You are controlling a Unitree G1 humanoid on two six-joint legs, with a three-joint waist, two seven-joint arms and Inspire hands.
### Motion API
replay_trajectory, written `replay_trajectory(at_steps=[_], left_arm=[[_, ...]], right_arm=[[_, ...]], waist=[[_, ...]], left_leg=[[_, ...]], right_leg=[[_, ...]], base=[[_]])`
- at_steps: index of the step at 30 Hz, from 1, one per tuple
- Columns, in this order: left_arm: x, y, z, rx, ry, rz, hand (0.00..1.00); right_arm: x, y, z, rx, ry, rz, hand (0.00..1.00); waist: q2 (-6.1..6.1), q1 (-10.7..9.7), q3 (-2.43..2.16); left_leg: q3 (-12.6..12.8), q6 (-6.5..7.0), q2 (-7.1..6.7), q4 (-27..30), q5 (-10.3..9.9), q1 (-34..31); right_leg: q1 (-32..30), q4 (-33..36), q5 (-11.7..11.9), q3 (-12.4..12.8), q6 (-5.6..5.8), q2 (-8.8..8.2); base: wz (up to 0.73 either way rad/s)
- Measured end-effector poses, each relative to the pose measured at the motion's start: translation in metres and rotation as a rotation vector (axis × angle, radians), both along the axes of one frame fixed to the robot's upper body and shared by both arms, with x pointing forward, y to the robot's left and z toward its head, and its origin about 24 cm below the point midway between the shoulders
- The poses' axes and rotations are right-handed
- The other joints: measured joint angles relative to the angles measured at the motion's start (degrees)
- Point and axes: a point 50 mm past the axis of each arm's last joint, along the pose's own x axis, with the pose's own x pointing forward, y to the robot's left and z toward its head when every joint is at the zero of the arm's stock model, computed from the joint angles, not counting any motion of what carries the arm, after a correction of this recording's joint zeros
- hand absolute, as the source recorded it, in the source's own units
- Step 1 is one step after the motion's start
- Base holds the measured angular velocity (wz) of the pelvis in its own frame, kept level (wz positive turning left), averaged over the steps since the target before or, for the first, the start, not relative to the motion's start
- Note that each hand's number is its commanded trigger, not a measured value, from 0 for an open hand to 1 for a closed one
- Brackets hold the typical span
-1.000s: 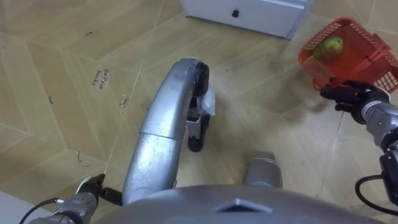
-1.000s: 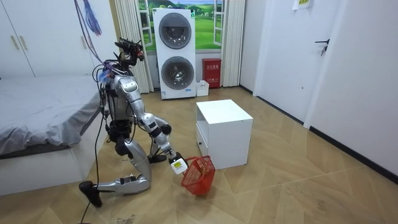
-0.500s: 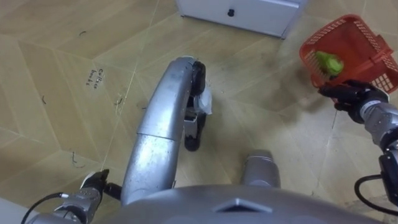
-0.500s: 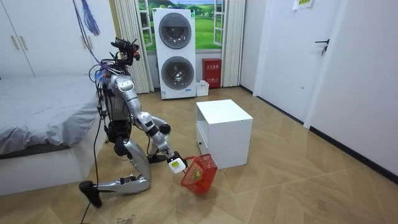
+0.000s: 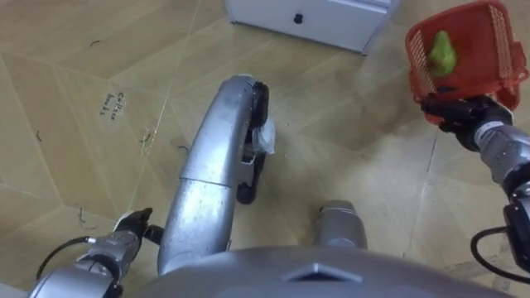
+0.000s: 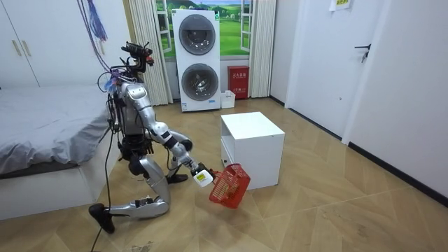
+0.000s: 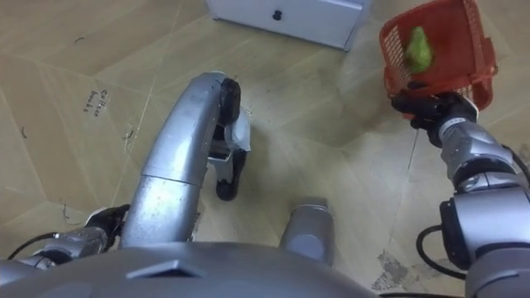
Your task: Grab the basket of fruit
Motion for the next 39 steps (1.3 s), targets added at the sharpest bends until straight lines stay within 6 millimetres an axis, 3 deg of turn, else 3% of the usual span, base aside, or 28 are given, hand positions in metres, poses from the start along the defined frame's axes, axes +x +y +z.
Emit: replay_trajectory(at_steps=[4,6,7,9,11,13,14,15,16,18,19,20,21,22,24,25,26,27,28,29,30,31,33,35,37,39], left_arm=[[0.011,0.006,0.004,0.009,-0.019,0.02,0.0],[0.015,0.006,0.005,0.005,-0.029,0.019,0.0],[0.016,0.006,0.006,0.006,-0.031,0.013,0.0],[0.015,0.005,0.005,0.004,-0.017,0.009,0.0],[0.007,0.006,0.003,-0.006,0.02,0.023,0.0],[0.002,0.009,0.003,-0.007,0.026,0.051,0.0],[-0.002,0.013,0.004,-0.002,0.03,0.075,0.0],[-0.002,0.017,0.005,0.006,0.019,0.099,0.0],[-0.001,0.018,0.006,0.009,0.016,0.106,0.0],[0.003,0.025,0.009,0.024,-0.005,0.111,0.0],[0.004,0.027,0.01,0.027,-0.013,0.108,0.0],[0.006,0.028,0.012,0.032,-0.029,0.102,0.0],[0.007,0.031,0.013,0.041,-0.036,0.1,0.0],[0.008,0.032,0.014,0.05,-0.039,0.101,0.0],[0.005,0.034,0.013,0.075,-0.036,0.107,0.0],[0.002,0.033,0.013,0.078,-0.032,0.11,0.0],[-0.002,0.033,0.012,0.087,-0.025,0.115,0.0],[-0.002,0.033,0.011,0.093,-0.026,0.116,0.0],[-0.003,0.032,0.011,0.104,-0.031,0.117,0.0],[-0.003,0.031,0.011,0.108,-0.035,0.117,0.0],[-0.005,0.03,0.01,0.108,-0.033,0.119,0.0],[-0.011,0.028,0.008,0.104,-0.027,0.119,0.0],[-0.026,0.029,0.007,0.119,0.012,0.102,0.0],[-0.038,0.03,0.005,0.132,0.047,0.08,0.0],[-0.052,0.03,0.004,0.14,0.082,0.057,0.0],[-0.066,0.027,0.003,0.133,0.109,0.065,0.0]], right_arm=[[0.017,0.01,0.011,0.016,-0.063,0.054,1.0],[0.023,0.017,0.016,0.012,-0.084,0.091,1.0],[0.025,0.019,0.017,0.01,-0.086,0.104,1.0],[0.029,0.025,0.019,0.026,-0.09,0.136,1.0],[0.036,0.035,0.023,0.041,-0.111,0.187,1.0],[0.04,0.041,0.027,0.047,-0.125,0.222,1.0],[0.042,0.045,0.029,0.044,-0.134,0.248,1.0],[0.043,0.049,0.03,0.033,-0.136,0.281,1.0],[0.042,0.051,0.029,0.032,-0.135,0.292,1.0],[0.038,0.056,0.028,0.017,-0.137,0.346,1.0],[0.037,0.058,0.028,0.007,-0.134,0.363,1.0],[0.035,0.06,0.025,-0.006,-0.121,0.395,1.0],[0.033,0.061,0.023,-0.02,-0.1,0.425,1.0],[0.033,0.063,0.022,-0.025,-0.094,0.437,1.0],[0.027,0.065,0.018,-0.039,-0.071,0.483,1.0],[0.025,0.067,0.017,-0.039,-0.069,0.494,1.0],[0.023,0.072,0.015,-0.036,-0.068,0.524,1.0],[0.021,0.074,0.015,-0.035,-0.072,0.537,1.0],[0.017,0.077,0.014,-0.028,-0.08,0.56,1.0],[0.014,0.08,0.014,-0.032,-0.082,0.585,1.0],[0.012,0.08,0.013,-0.031,-0.081,0.598,1.0],[0.009,0.084,0.011,-0.012,-0.08,0.617,1.0],[0.011,0.092,0.015,0.03,-0.111,0.675,1.0],[0.012,0.096,0.018,0.044,-0.127,0.701,1.0],[0.012,0.1,0.02,0.056,-0.143,0.725,1.0],[0.014,0.103,0.025,0.063,-0.169,0.751,1.0]], waist=[[-0.35,-0.56,-0.22],[-0.15,-0.63,-0.76],[-0.09,-0.66,-0.79],[0.31,-0.16,-0.93],[1.78,0.35,-1.7],[2.36,0.19,-2.03],[2.66,-0.29,-2.18],[2.64,-0.26,-2.18],[2.65,-0.24,-2.18],[2.74,-0.38,-2.26],[2.74,-0.33,-2.26],[2.92,-0.15,-2.38],[3.12,0.11,-2.49],[3.33,0.31,-2.53],[3.52,1.76,-2.49],[3.85,2.08,-2.58],[4.4,2.09,-2.73],[4.56,1.83,-2.67],[4.71,1.26,-2.68],[4.35,1.18,-2.68],[4.41,1.02,-2.73],[4.31,1.7,-3.26],[3.67,1.27,-3.27],[3.4,1.33,-3.3],[3.1,1.07,-3.34],[2.44,0.77,-3.76]], left_leg=[[-1.92,-0.4,-0.08,0.66,-0.21,-0.02],[-2.84,-0.36,0.49,-0.78,-0.19,0.48],[-3.08,-0.26,0.64,-1.67,-0.13,0.88],[-3.51,0.11,1.91,-4.94,-0.07,3.06],[-3.93,0.79,3.62,-12.11,0.16,7.45],[-3.21,1.41,4.23,-19.46,1.22,11.74],[-2.56,2.07,4.33,-24.49,2.31,14.78],[-1.7,2.57,4.35,-29.42,3.15,18.17],[-1.39,2.71,4.37,-31.61,3.44,19.94],[-0.69,3.08,4.52,-39.4,4.46,26.34],[-0.49,3.18,4.58,-41.09,4.61,27.93],[-0.43,3.24,4.75,-44.33,4.76,31.28],[-0.6,3.24,5.31,-47.39,4.82,34.46],[-0.89,3.15,5.82,-48.67,4.87,35.9],[-1.83,1.81,6.65,-55.19,5.61,43.54],[-2.56,1.43,6.71,-56.79,5.83,45.38],[-3.68,0.51,7.21,-60.0,6.46,48.88],[-4.54,0.03,7.22,-61.68,6.85,50.5],[-6.14,-0.93,7.22,-64.36,7.56,53.22],[-7.24,-1.65,7.18,-66.07,7.94,55.38],[-7.91,-2.1,7.17,-66.65,8.04,56.33],[-8.53,-3.46,7.28,-68.49,8.84,58.19],[-9.15,-4.95,7.83,-74.82,11.5,62.53],[-9.11,-5.89,8.58,-78.98,12.71,65.81],[-9.06,-6.02,8.86,-81.16,13.88,68.3],[-8.57,-6.07,8.81,-82.81,14.66,70.63]], right_leg=[[0.83,-0.61,-0.72,-0.21,0.11,1.83],[0.92,-3.91,-1.91,-0.36,0.9,3.31],[0.81,-5.33,-1.97,-0.37,0.98,3.77],[0.34,-10.96,-1.98,-0.43,0.99,3.96],[1.07,-23.42,-1.97,-0.77,1.0,4.38],[3.3,-35.37,-1.26,-1.14,1.65,3.99],[4.81,-42.7,1.16,-1.95,1.82,3.15],[6.11,-48.99,5.25,-2.15,1.59,2.62],[6.79,-51.62,7.69,-2.36,1.59,2.34],[7.66,-57.69,20.59,-3.52,1.03,1.58],[7.64,-58.63,24.48,-3.56,1.12,1.62],[7.45,-60.32,32.18,-3.9,1.92,1.75],[6.3,-60.2,34.11,-4.6,2.59,2.48],[4.82,-59.34,31.25,-5.03,2.04,3.45],[-1.82,-58.02,19.2,-7.71,1.27,7.32],[-3.12,-59.49,17.23,-8.91,0.99,8.41],[-4.88,-64.45,14.39,-11.45,0.19,10.73],[-5.38,-68.15,13.85,-12.96,-0.21,11.37],[-5.42,-77.14,14.02,-14.71,-0.87,12.81],[-5.1,-85.69,16.77,-15.07,-2.1,14.07],[-4.56,-86.19,18.97,-15.47,-3.78,14.44],[-1.94,-88.84,19.33,-17.47,-5.24,14.63],[2.67,-93.45,20.28,-19.9,-6.84,15.0],[6.08,-96.48,20.7,-20.93,-7.5,15.66],[10.37,-99.88,20.86,-21.36,-7.76,16.05],[14.17,-102.98,20.87,-21.47,-7.76,16.11]], base=[[-0.08],[-0.13],[-0.26],[-0.42],[-0.64],[-0.53],[-0.49],[-0.37],[-0.4],[-0.3],[-0.3],[-0.4],[-0.47],[-0.63],[-0.78],[-0.69],[-0.41],[-0.2],[0.12],[0.26],[0.27],[0.26],[0.4],[0.43],[0.43],[0.38]])
